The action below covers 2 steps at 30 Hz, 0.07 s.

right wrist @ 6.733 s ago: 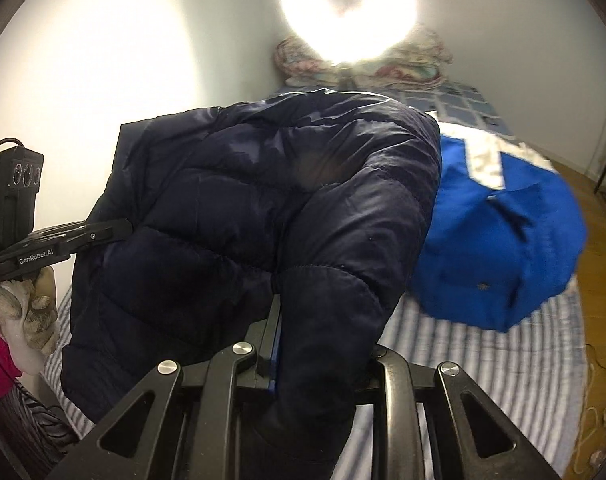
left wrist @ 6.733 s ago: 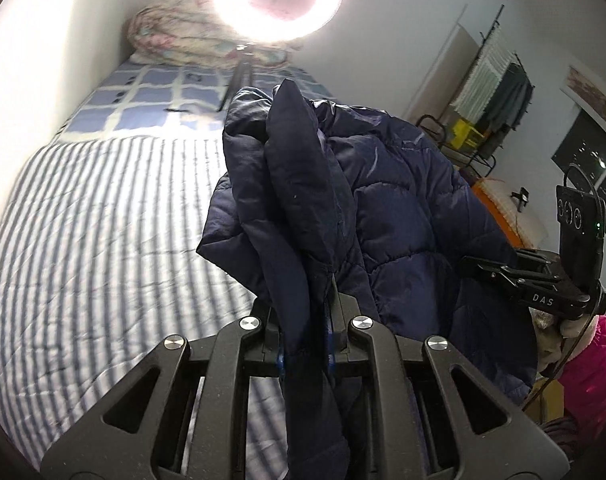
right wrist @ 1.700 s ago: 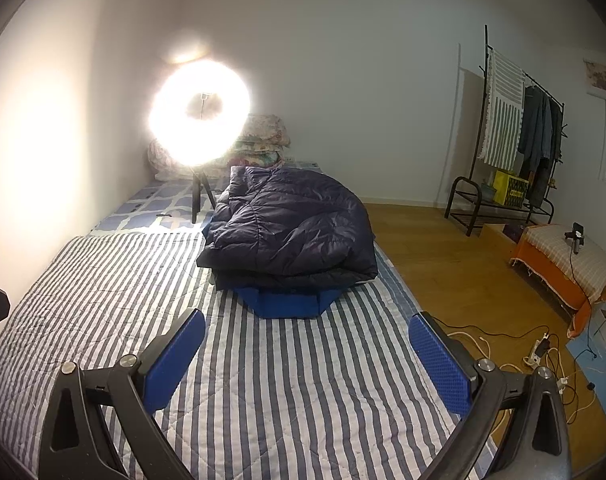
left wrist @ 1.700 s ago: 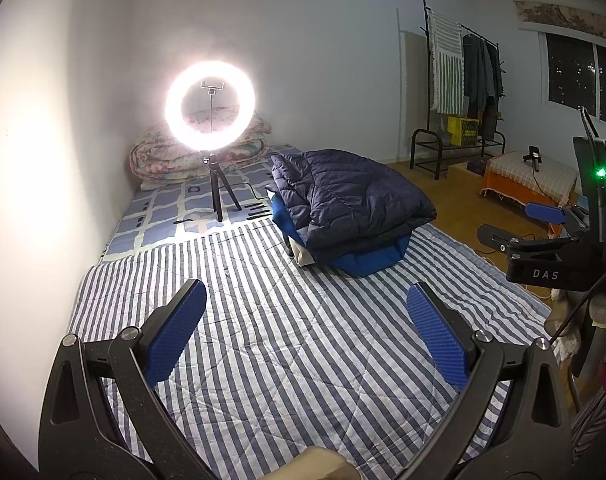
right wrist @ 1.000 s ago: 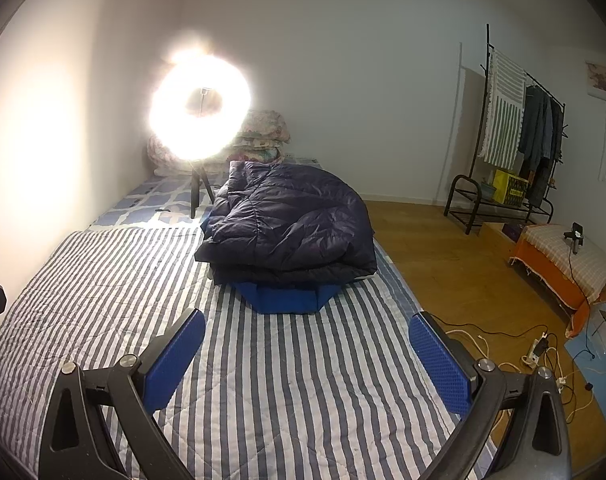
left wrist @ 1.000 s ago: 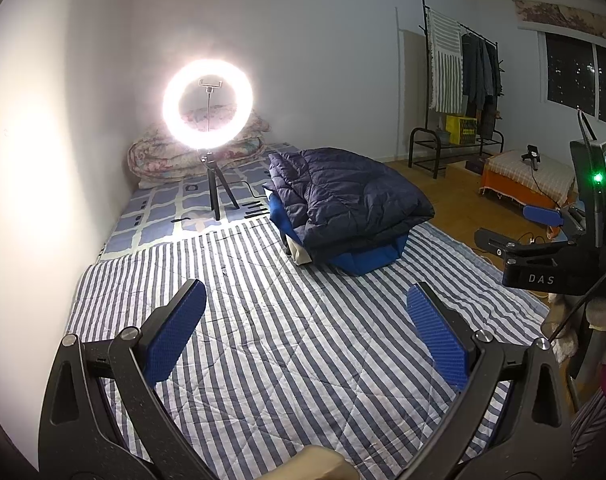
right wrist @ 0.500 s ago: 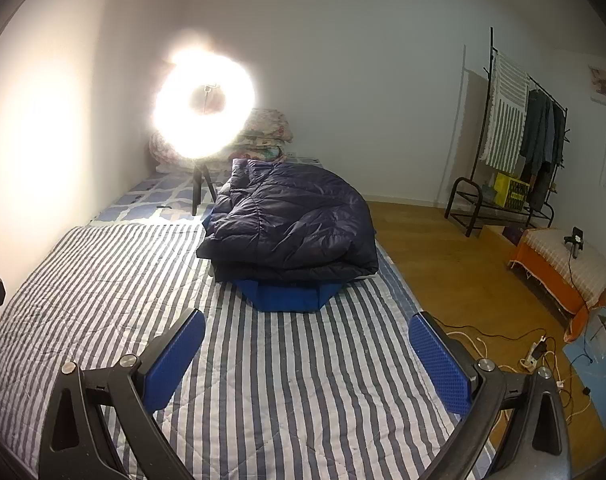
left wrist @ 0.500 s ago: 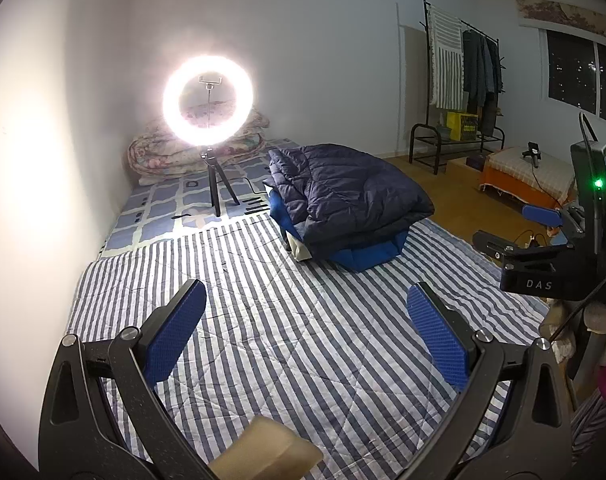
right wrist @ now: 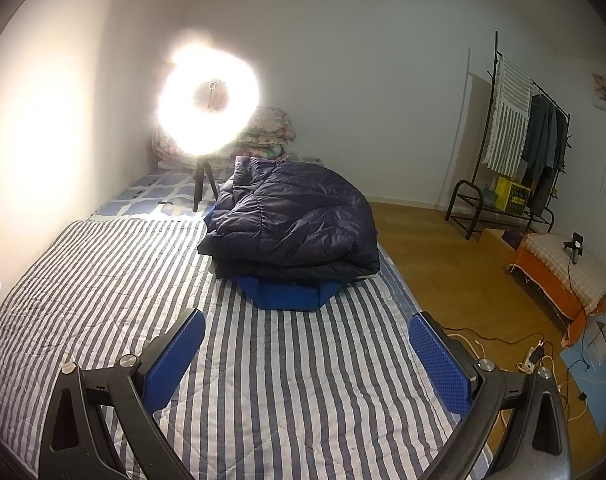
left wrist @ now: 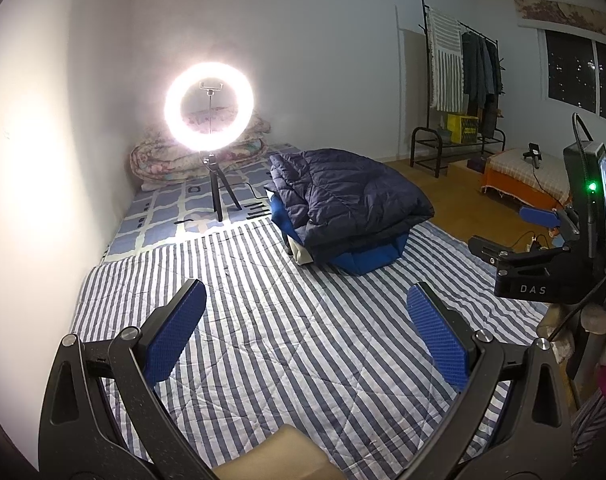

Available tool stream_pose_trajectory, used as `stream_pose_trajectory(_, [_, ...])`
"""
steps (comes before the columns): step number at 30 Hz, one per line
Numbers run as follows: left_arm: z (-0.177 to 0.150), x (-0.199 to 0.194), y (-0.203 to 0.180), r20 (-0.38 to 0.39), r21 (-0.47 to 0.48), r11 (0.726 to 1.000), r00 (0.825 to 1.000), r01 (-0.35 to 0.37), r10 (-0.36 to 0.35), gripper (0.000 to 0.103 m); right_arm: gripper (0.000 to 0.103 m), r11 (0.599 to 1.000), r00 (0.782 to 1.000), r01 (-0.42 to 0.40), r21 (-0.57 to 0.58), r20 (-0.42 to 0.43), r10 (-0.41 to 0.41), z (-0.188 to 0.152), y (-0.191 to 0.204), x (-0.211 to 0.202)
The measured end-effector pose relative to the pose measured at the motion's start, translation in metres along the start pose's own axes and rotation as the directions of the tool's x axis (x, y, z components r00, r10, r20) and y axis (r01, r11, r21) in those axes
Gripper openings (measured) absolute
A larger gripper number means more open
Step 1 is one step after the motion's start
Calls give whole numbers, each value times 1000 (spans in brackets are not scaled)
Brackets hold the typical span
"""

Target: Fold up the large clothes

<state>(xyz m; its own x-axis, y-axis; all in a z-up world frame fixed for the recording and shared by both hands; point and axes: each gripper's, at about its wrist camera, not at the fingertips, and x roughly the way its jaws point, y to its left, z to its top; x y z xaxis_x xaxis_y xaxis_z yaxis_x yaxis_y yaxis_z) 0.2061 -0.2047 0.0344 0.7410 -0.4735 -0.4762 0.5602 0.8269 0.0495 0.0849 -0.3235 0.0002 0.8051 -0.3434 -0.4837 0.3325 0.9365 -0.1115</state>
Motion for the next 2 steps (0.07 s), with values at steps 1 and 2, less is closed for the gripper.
stream_pose_trajectory(1, [2, 1, 2, -1, 0, 1000, 1000, 0, 0, 102, 103, 1000, 1000, 0, 1, 0, 0, 0, 0, 0])
stream_pose_trajectory(2, [1, 0, 2, -3, -2, 1000, 1000, -1, 1, 102, 103, 1000, 1000, 0, 2, 0, 0, 0, -1, 0])
